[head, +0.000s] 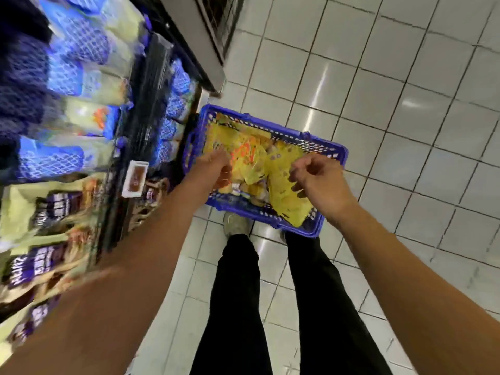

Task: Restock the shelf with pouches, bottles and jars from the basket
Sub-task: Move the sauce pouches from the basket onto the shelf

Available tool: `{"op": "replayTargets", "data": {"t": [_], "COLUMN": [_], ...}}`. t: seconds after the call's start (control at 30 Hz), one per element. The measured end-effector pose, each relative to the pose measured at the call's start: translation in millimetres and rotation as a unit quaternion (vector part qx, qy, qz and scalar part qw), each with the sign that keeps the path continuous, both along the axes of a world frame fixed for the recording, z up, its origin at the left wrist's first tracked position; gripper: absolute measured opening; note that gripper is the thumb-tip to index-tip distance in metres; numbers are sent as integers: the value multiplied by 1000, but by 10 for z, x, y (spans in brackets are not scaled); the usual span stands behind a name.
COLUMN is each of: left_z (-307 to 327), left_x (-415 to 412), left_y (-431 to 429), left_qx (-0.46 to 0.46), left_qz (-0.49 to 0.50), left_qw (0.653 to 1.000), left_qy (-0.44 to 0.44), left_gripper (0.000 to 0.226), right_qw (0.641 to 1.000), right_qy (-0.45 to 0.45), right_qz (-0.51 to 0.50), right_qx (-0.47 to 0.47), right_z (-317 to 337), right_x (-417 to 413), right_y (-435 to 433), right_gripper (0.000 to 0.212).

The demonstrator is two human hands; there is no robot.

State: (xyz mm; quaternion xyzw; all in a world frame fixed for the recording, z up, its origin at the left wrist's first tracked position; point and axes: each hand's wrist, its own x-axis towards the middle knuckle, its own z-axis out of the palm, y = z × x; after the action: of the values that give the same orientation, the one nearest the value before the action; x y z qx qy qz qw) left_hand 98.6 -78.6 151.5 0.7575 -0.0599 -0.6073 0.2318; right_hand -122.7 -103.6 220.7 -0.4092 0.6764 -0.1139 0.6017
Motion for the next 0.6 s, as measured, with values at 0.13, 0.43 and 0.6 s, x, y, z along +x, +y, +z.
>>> {"op": "replayTargets", "data": {"t": [0.13,0.43,0.6], "left_z": [-774,-2426,-2812], "left_x": [-18,107,154], "left_y": [-36,-176,-180], "left_qx": [35,131,166], "left_qz": [33,147,187], "left_qw": [999,977,962], "left_qy": [5,-83,-110], "left_gripper": [15,48,90], "right_qw": [998,940,879], "right_qy": [20,111,172], "right_qz": [51,314,420], "right_qx": [29,-70,-147], "right_z": [-813,-2481,-2996], "right_x": [128,745,1110], "right_y": [-207,-655,-704], "right_gripper": [6,17,39]}}
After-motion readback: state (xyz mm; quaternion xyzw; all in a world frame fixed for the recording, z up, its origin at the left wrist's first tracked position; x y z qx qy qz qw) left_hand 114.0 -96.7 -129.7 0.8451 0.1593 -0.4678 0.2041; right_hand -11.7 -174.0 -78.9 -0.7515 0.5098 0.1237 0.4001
